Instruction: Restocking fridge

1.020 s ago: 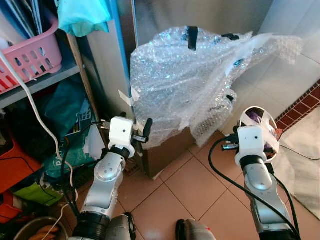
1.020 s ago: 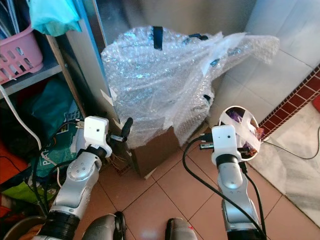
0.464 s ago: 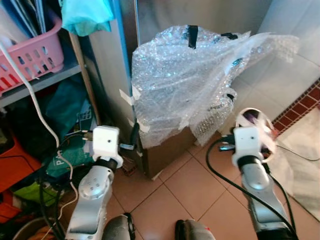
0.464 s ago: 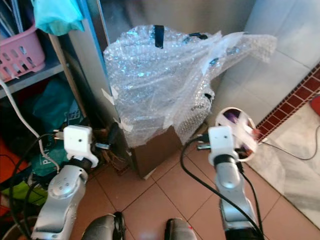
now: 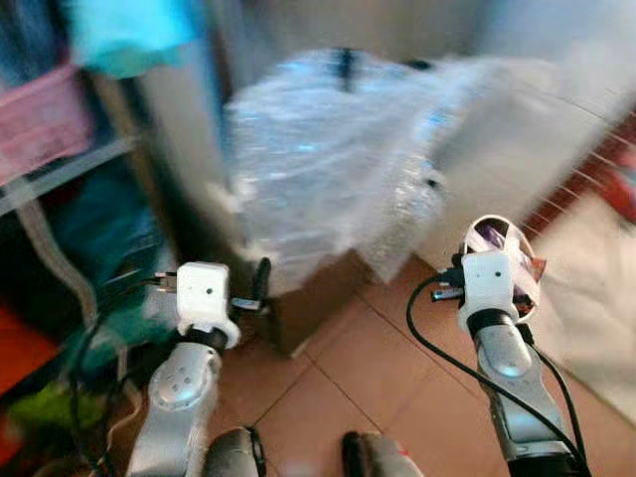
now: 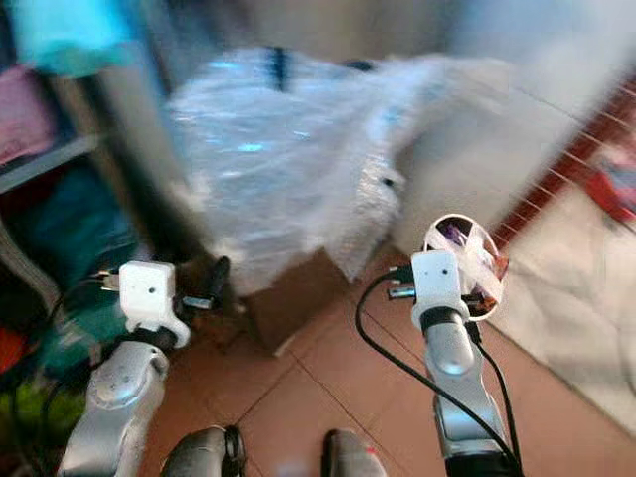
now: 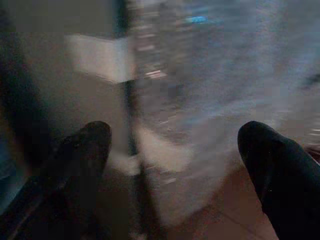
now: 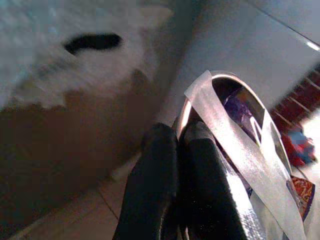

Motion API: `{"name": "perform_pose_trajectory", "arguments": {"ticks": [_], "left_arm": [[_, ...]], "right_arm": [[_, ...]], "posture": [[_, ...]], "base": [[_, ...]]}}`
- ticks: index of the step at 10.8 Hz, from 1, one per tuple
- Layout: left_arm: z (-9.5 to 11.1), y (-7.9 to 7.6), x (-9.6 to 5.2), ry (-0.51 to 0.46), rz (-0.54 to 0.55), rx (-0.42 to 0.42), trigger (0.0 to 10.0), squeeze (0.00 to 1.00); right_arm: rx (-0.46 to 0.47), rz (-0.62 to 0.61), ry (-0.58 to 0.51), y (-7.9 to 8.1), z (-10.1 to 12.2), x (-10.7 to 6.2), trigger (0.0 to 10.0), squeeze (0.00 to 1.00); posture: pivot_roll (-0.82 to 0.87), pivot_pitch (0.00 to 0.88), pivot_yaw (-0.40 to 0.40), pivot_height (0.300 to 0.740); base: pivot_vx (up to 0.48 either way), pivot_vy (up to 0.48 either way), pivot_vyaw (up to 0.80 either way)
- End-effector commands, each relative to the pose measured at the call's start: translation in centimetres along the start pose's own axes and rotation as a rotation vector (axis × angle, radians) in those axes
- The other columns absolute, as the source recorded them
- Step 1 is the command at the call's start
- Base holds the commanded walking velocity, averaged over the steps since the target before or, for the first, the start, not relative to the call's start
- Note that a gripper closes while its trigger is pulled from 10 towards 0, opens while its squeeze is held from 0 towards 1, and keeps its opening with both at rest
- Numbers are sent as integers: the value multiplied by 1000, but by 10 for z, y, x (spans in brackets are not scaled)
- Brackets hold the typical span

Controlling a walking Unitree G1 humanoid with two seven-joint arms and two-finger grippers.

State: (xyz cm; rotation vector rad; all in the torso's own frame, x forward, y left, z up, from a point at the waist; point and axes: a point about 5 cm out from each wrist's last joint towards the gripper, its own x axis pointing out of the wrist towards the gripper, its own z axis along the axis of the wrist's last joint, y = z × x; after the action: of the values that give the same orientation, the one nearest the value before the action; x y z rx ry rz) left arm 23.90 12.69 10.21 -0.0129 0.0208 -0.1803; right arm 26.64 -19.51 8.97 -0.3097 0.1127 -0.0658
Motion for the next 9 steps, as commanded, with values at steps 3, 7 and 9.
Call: {"name": "perform_pose_trajectory", "arguments": {"ticks": [3,7,9], "left_arm": [[3,1,-2,2,-8,17,10000,0],[5,-1,0,-7,-31,41,10000,0],[8,1,4,-8,-15,63,10000,0]], "right_arm": [[-1,-14,-10,-3,2,0,10000,0],[2,-16,-18,-2,4,2,10000,0],[11,-21,-27,-1,7,6,10000,0]], "posture": [[-10,107,-34,740],[-5,110,-30,740],[21,126,-21,740]], "base": [[0,451,-800],[0,115,-200],[0,0,0]]}}
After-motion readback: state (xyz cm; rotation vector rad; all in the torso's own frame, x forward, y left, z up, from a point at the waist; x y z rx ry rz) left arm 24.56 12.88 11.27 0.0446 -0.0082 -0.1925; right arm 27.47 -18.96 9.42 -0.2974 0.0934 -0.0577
